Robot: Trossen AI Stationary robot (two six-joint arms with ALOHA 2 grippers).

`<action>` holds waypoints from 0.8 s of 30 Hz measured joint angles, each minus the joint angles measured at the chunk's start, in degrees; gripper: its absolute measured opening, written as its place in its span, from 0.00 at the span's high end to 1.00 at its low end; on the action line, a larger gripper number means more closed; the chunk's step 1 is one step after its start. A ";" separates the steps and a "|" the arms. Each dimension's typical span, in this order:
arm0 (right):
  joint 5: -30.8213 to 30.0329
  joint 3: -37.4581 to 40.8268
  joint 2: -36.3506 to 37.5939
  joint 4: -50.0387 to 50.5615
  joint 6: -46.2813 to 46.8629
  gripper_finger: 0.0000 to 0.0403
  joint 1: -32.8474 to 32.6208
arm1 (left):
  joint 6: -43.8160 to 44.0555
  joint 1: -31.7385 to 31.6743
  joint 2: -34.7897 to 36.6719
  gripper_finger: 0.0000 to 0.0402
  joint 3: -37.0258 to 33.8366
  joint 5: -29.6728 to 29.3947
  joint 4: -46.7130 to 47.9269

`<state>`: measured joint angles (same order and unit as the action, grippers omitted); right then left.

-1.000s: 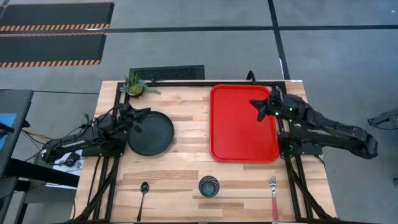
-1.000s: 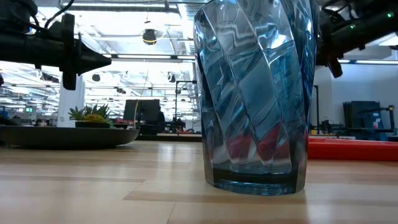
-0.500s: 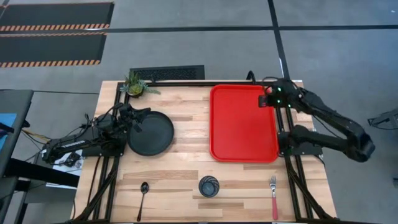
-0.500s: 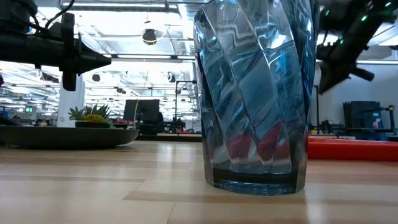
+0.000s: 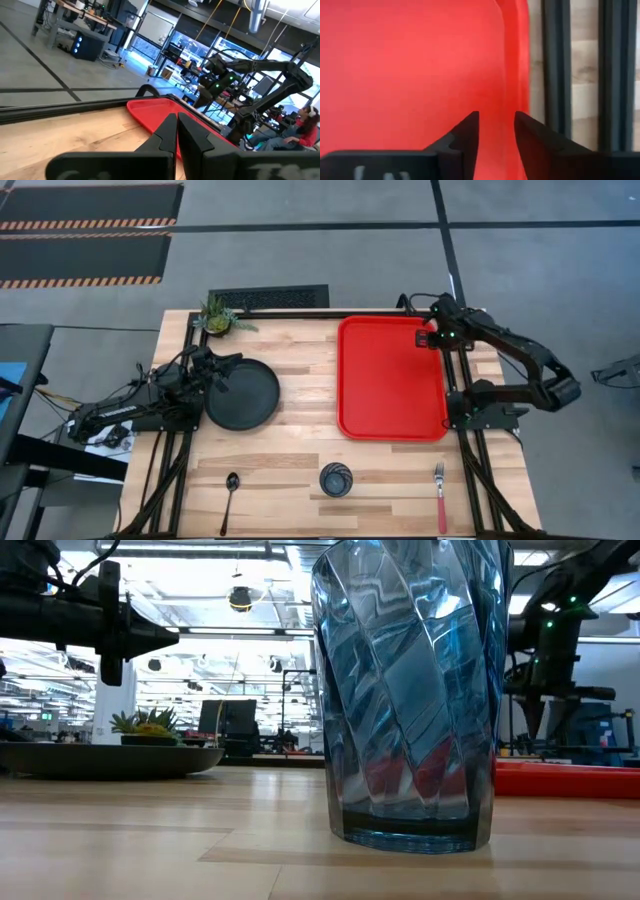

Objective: Pick and place plate/cup/fork/spoon on tray
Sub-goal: Prepare the red serving tray

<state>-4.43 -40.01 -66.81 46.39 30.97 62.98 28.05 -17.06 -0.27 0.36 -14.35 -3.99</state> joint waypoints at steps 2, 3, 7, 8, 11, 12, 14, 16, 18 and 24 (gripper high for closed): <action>-0.17 0.00 -0.80 0.32 -1.32 0.57 0.94 | 0.02 0.00 0.00 1.00 0.00 0.00 0.00; -0.35 0.00 -1.20 0.55 -1.48 0.56 1.47 | 0.00 0.00 0.00 1.00 0.00 0.00 0.00; -1.41 0.00 -2.99 1.33 -1.67 0.51 3.40 | -0.68 0.00 0.00 1.00 0.00 -0.02 0.00; -1.11 0.00 -3.62 1.39 -1.68 0.51 3.82 | -0.83 0.00 0.00 1.00 0.00 -0.03 0.00; -0.13 0.00 -5.59 1.38 -2.65 0.51 4.68 | -0.83 -0.02 0.00 1.00 0.00 -0.04 0.00; -0.15 0.00 -6.29 1.38 -2.86 0.51 4.72 | -0.85 0.00 0.00 1.00 0.00 -0.04 0.00; -0.19 0.00 -7.65 1.00 -2.99 0.52 4.72 | -0.84 0.00 0.00 1.00 0.00 -0.04 0.00; -0.15 0.00 -8.94 0.27 -3.13 0.54 4.70 | -0.85 -0.01 0.00 1.00 0.00 -0.04 0.00; 0.06 -0.02 -10.19 -0.35 -3.18 0.55 4.70 | -0.85 -0.02 0.00 1.00 0.00 -0.04 0.00; 0.07 -0.02 -13.91 -0.41 -3.16 0.58 4.69 | -0.85 -0.01 0.00 1.00 0.01 -0.06 0.00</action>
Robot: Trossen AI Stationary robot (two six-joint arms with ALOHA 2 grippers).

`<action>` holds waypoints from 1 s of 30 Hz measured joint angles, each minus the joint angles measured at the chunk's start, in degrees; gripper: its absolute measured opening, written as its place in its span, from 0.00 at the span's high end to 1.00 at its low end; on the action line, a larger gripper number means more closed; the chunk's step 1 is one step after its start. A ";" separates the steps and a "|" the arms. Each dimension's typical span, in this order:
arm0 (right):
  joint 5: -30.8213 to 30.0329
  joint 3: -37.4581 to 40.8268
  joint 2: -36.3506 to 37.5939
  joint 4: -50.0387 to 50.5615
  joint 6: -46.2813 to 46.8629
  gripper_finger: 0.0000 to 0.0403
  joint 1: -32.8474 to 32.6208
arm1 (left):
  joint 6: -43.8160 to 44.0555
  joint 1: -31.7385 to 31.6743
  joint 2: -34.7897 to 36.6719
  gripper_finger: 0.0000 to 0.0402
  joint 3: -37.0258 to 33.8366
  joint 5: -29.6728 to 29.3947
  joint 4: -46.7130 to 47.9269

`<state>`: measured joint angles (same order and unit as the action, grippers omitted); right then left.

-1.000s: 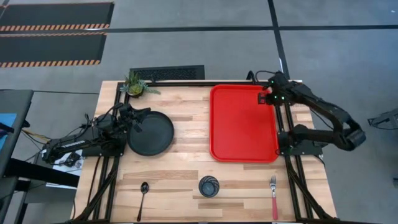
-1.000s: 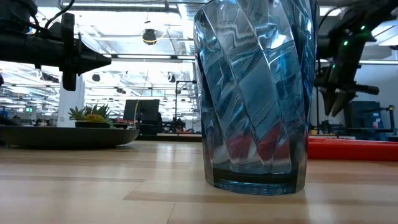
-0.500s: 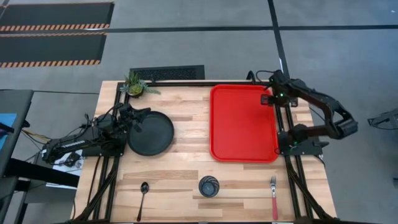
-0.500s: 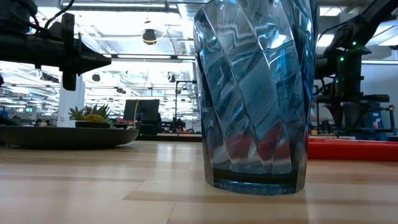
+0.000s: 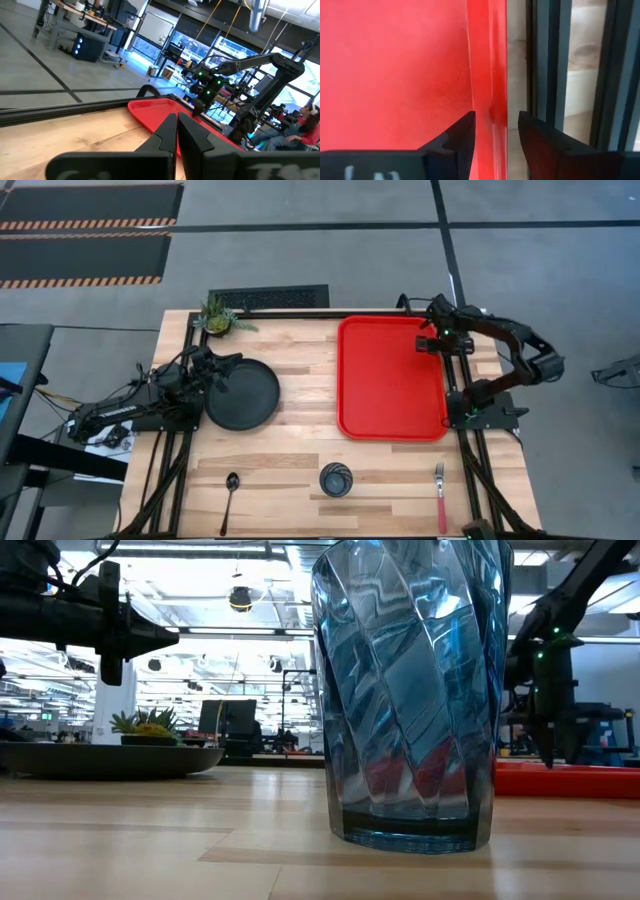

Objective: Pick and place plate/cup/fork/spoon on tray
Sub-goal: Prepare the red serving tray

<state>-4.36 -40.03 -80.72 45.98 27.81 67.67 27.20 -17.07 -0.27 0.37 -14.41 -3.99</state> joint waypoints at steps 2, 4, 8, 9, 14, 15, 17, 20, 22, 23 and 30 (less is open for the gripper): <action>0.00 0.00 -1.30 -0.32 0.00 0.59 -0.01 | 0.00 0.00 0.00 1.00 0.00 0.01 0.00; 0.20 0.00 -2.43 -0.73 -0.06 0.60 -0.01 | 0.01 0.01 0.00 1.00 0.00 0.01 0.00; 2.65 0.00 -3.93 -1.83 -0.80 0.64 -0.16 | 0.04 0.00 0.00 1.00 0.00 0.01 0.00; 3.30 -0.10 -4.16 -2.02 -0.89 0.65 -0.18 | 0.04 0.00 0.00 1.00 -0.01 0.01 0.00; 4.28 -0.22 -4.53 -2.49 -1.37 0.75 -0.67 | 0.09 0.00 0.00 1.00 -0.01 0.01 0.00; 4.44 -0.24 -4.53 -2.44 -1.56 0.77 -0.67 | 0.09 0.01 0.00 1.00 -0.01 0.01 0.00; 4.68 -0.24 -4.51 -2.38 -1.73 0.81 -0.67 | 0.11 0.00 -0.01 1.00 -0.01 0.01 0.00; 5.10 -0.21 -4.25 -2.56 -2.03 0.84 -0.67 | 0.13 -0.01 0.00 1.00 -0.01 0.02 0.00; 5.05 -0.18 -3.39 -2.68 -1.97 0.85 -0.67 | 0.16 -0.01 0.00 1.00 -0.01 0.03 0.00; 5.05 -0.20 -2.80 -2.67 -1.76 0.85 -0.67 | 0.26 0.00 -0.01 1.00 -0.01 0.03 0.00; 4.89 -0.37 3.37 -2.50 -0.34 0.86 -0.76 | 0.46 0.01 -0.02 1.00 0.00 0.06 0.00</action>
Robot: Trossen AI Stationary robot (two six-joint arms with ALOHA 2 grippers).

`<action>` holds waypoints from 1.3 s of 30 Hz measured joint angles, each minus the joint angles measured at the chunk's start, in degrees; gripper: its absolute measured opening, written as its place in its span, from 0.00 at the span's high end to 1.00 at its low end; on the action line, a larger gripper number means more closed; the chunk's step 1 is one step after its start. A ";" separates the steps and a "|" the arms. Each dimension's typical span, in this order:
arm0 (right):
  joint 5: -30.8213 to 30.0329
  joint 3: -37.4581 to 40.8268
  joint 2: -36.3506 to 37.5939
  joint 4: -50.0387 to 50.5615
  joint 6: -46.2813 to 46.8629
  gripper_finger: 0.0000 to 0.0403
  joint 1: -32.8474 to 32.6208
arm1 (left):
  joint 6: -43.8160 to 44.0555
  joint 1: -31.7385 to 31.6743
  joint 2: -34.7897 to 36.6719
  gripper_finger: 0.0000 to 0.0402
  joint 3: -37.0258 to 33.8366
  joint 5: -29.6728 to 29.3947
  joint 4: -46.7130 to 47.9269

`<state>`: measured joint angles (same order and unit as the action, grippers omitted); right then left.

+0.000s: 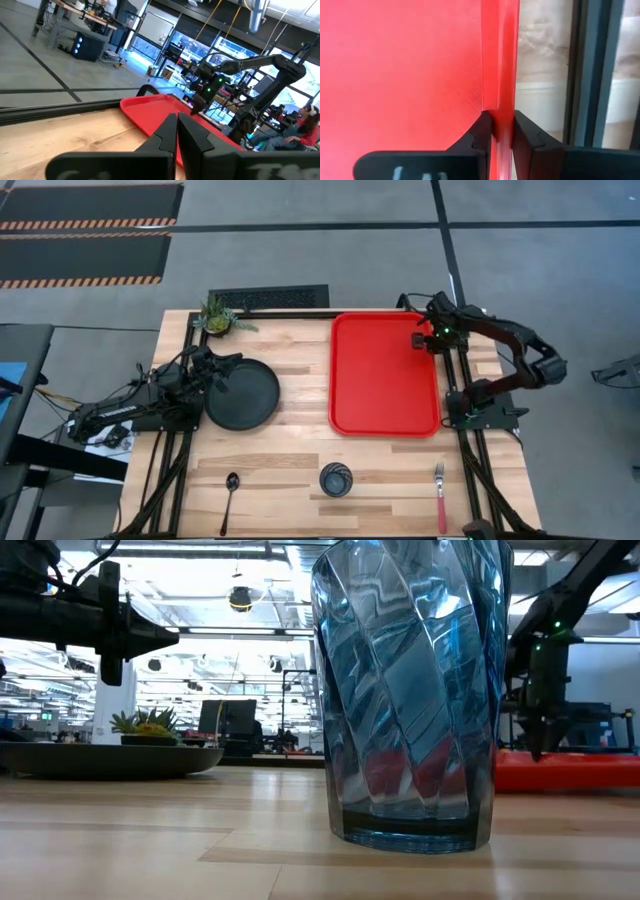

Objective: Pick and place plate/cup/fork/spoon on tray
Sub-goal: Prepare the red serving tray

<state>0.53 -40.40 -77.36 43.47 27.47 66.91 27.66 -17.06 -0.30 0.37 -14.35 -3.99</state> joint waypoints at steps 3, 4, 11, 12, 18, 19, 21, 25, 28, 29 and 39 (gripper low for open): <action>-0.03 0.00 2.34 0.19 0.96 0.86 -0.53 | 0.00 -0.02 0.00 1.00 -0.01 -0.01 0.00; -0.06 0.00 3.20 0.21 1.00 0.86 -0.71 | 0.00 -0.01 0.00 1.00 -0.01 0.00 0.00; -0.69 -1.18 9.16 1.00 2.89 0.86 -4.42 | 0.00 0.00 0.00 1.00 -0.01 0.00 0.00; -0.72 -1.98 9.71 1.14 2.92 0.86 -5.28 | 0.00 -0.01 0.00 1.00 0.00 0.00 0.00; -0.85 -5.78 9.76 3.99 4.39 0.86 -8.34 | 0.00 -0.01 0.00 1.00 -0.01 0.00 0.00; -0.84 -6.07 9.53 4.29 4.38 0.86 -8.84 | 0.00 -0.01 0.00 1.00 -0.01 0.00 0.00; -1.11 -6.57 9.14 4.37 4.29 0.86 -10.01 | 0.00 0.00 0.00 1.00 -0.01 0.00 0.00; -0.74 -8.98 7.33 2.70 4.22 0.86 -12.82 | 0.00 0.00 0.00 1.00 0.01 0.00 0.00; -0.73 -11.59 4.84 2.18 3.58 0.86 -14.02 | 0.00 -0.01 0.00 1.00 -0.01 0.00 0.00; -0.94 -12.78 3.84 2.00 2.79 0.86 -14.22 | 0.00 -0.01 0.00 1.00 -0.01 0.00 0.00; -1.31 -29.83 -12.40 1.27 -17.06 0.86 -14.34 | 0.00 -0.02 0.00 1.00 -0.01 0.00 0.00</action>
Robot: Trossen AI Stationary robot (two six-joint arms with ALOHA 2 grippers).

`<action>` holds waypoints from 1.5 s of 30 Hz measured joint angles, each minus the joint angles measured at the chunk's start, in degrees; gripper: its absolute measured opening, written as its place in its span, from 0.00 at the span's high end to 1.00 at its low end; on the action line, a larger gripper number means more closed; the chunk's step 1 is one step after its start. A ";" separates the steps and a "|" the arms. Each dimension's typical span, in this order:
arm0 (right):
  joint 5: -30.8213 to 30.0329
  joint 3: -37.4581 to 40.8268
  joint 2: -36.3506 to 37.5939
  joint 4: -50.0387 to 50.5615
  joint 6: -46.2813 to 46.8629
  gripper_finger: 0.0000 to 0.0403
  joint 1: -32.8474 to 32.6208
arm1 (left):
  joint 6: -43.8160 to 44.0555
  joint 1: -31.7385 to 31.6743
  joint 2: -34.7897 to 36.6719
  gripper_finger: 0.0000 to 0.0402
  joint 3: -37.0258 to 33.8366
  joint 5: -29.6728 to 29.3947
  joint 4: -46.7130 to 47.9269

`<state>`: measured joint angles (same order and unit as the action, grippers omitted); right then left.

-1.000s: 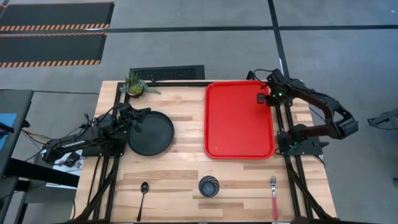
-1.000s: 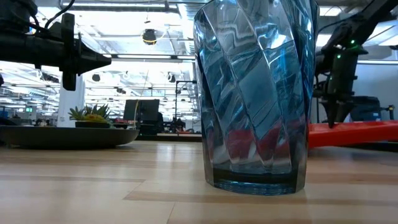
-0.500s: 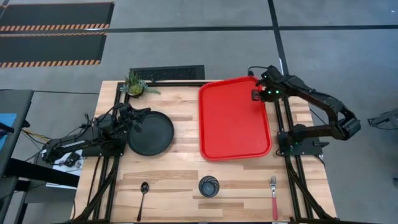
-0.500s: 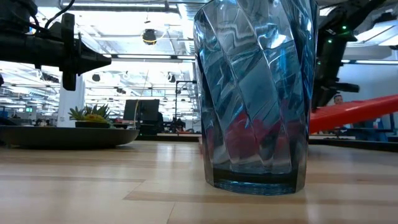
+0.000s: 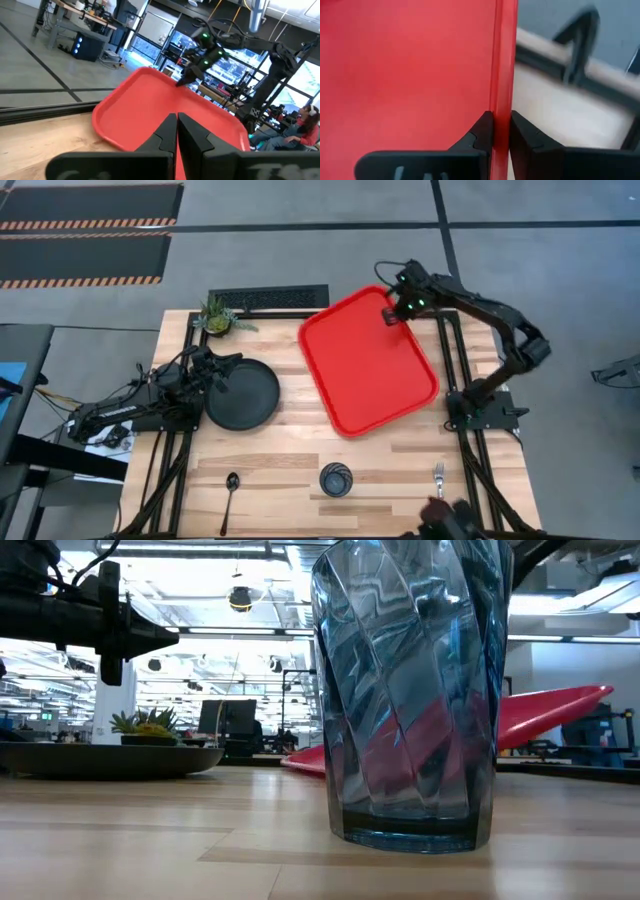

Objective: Pick and place plate/cup/fork/spoon on tray
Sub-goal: Prepare the red serving tray

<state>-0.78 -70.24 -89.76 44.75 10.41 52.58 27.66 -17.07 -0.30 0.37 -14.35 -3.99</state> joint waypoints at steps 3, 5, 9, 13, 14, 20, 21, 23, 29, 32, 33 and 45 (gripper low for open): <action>1.31 -6.35 -5.86 0.15 -8.93 0.86 0.02 | 0.00 0.02 0.00 1.00 0.00 0.00 0.00; 3.16 -10.65 -9.64 0.87 -15.62 0.86 0.00 | -0.24 0.00 0.00 1.00 0.01 0.00 0.00; 8.45 -18.01 -15.72 4.76 -30.25 0.86 -0.16 | -0.46 0.01 0.00 1.00 0.01 -0.02 0.00; 10.90 -22.50 -19.46 9.53 -42.03 0.86 -1.85 | -0.46 -0.01 0.00 1.00 -0.01 -0.04 0.00; 11.23 -22.89 -19.93 10.26 -44.21 0.86 -2.38 | -0.46 0.00 0.00 1.00 0.00 -0.07 0.00; 11.70 -23.15 -20.28 8.87 -48.62 0.86 -6.33 | -0.46 -0.01 0.00 1.00 -0.01 -0.31 0.00; 11.72 -23.15 -20.28 7.90 -48.34 0.86 -7.09 | -0.48 0.00 0.00 1.00 0.00 -0.31 0.00; 12.31 -23.15 -20.28 6.07 -47.80 0.86 -8.64 | -1.11 -0.01 -0.02 1.00 -0.01 -0.31 0.00; 12.98 -23.26 -21.93 2.21 -43.78 0.86 -13.38 | -1.73 0.01 -0.07 1.00 0.02 -0.40 0.00; 12.88 -23.23 -23.72 2.12 -43.44 0.86 -15.28 | -1.79 0.00 -0.07 1.00 -0.01 -0.46 0.00; 12.85 -23.23 -24.34 1.46 -43.53 0.86 -15.60 | -1.90 0.00 -0.08 1.00 0.01 -0.48 0.00; 12.05 -23.23 -25.89 -7.09 -44.94 0.86 -16.59 | -2.45 0.00 -0.09 1.00 0.00 -0.62 0.00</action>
<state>11.27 -93.47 -115.66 37.66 -34.53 35.99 25.21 -17.07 -0.38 0.37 -14.97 -3.99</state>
